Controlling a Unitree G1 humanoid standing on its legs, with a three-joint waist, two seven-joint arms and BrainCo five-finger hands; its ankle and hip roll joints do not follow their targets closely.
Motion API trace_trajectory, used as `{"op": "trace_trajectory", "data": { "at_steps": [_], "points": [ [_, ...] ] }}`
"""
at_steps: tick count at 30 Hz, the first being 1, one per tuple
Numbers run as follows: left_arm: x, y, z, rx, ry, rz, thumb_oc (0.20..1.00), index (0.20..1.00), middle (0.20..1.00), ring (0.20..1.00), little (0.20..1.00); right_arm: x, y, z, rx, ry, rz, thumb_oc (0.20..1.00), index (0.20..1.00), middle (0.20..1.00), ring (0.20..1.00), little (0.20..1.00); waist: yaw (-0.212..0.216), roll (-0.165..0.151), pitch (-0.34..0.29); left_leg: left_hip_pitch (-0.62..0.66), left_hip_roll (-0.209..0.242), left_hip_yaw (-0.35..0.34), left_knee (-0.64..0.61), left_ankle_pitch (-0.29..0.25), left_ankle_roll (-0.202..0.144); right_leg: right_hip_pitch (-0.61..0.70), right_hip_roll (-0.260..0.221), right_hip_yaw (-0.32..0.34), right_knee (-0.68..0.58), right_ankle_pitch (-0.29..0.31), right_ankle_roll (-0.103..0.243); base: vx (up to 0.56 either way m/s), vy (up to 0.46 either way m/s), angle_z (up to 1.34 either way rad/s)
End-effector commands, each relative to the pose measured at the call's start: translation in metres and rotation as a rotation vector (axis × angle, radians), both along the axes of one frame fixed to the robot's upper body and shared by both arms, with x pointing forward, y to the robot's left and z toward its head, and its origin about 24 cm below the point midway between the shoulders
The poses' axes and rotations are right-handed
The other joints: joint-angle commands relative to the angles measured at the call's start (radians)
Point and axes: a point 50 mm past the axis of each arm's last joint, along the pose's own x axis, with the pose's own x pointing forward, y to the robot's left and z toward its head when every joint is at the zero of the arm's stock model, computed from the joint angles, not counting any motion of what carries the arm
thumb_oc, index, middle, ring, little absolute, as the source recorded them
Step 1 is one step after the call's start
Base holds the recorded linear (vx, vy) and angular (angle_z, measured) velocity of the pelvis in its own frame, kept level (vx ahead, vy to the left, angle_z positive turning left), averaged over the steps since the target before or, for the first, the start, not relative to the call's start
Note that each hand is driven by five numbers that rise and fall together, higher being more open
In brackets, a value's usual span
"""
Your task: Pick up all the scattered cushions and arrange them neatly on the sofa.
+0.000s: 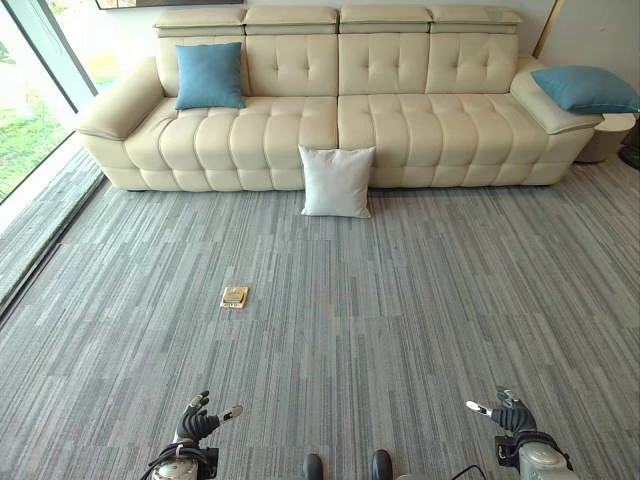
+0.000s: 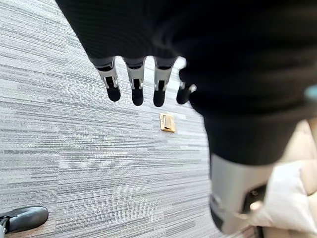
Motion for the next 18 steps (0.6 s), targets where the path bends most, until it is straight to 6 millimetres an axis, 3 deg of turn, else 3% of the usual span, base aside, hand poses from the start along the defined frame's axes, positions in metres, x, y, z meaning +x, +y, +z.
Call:
{"op": "trace_trajectory", "data": {
  "at_steps": [1, 12, 15, 18],
  "points": [
    [0.019, 0.009, 0.013, 0.033, -0.081, 0.003, 1.0, 1.0, 1.0, 1.0, 1.0, 0.022, 0.004, 0.011, 0.001, -0.097, -0.004, 1.0, 1.0, 1.0, 1.0, 1.0, 0.011, -0.053, -0.019, 0.005, -0.027, -0.016, 0.047, -0.128, -0.012, -0.005, -0.051, 0.019, 0.041, -0.087, 0.089, 0.0, 0.0, 0.0],
    [0.026, 0.022, 0.025, 0.049, -0.14, 0.052, 1.0, 1.0, 1.0, 1.0, 1.0, 0.033, 0.007, 0.014, -0.021, -0.1, 0.002, 1.0, 1.0, 1.0, 1.0, 1.0, 0.042, -0.081, 0.021, -0.138, -0.051, 0.015, 0.254, -0.216, 0.017, -0.087, -0.085, 0.052, 0.127, -0.098, 0.115, 0.02, 0.084, -0.1],
    [0.026, 0.025, 0.027, 0.057, -0.145, 0.057, 1.0, 1.0, 1.0, 1.0, 1.0, 0.035, 0.01, 0.015, -0.017, -0.106, 0.014, 1.0, 1.0, 1.0, 1.0, 1.0, 0.052, -0.083, 0.028, -0.14, -0.061, 0.011, 0.275, -0.238, 0.032, -0.119, -0.098, 0.06, 0.199, -0.103, 0.132, 0.05, 0.131, -0.2],
    [0.029, 0.026, 0.03, 0.072, -0.152, 0.038, 1.0, 1.0, 1.0, 1.0, 1.0, 0.04, 0.015, 0.017, -0.013, -0.123, 0.042, 1.0, 1.0, 1.0, 1.0, 1.0, 0.046, -0.075, 0.057, -0.117, -0.067, -0.002, 0.303, -0.271, 0.054, -0.196, -0.111, 0.072, 0.37, -0.069, 0.146, 0.09, 0.155, -0.16]
  ]
}}
